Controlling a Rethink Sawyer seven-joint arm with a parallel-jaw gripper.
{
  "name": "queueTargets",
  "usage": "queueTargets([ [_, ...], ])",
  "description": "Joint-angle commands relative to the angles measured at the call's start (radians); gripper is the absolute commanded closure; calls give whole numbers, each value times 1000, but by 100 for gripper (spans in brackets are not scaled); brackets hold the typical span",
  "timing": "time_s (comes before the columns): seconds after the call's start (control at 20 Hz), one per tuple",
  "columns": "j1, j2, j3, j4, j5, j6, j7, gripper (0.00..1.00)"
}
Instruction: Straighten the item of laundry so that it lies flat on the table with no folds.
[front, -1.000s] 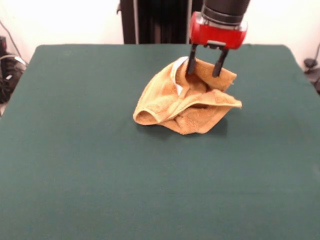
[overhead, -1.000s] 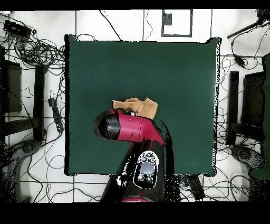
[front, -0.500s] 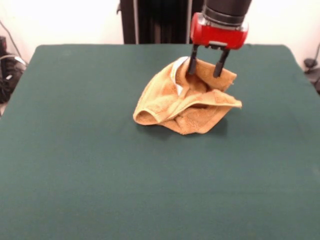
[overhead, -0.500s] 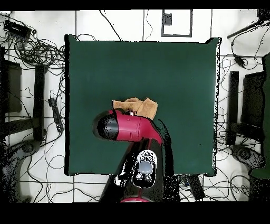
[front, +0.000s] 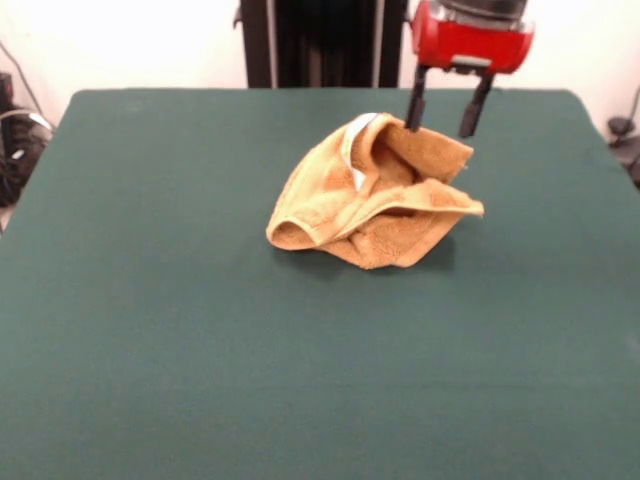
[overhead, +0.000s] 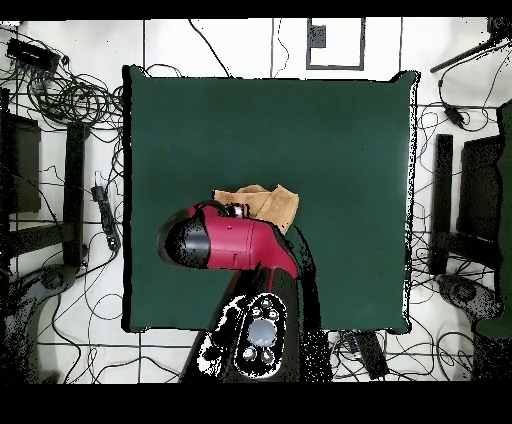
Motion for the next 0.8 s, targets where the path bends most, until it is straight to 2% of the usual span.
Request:
queueTargets([
  [0.05, -6, -28, 164, 54, -55, -28, 41, 0],
  [0.25, -40, 1, 218, 66, -81, -58, 5, 0],
  [0.8, -70, 37, 255, 48, -219, -60, -15, 0],
])
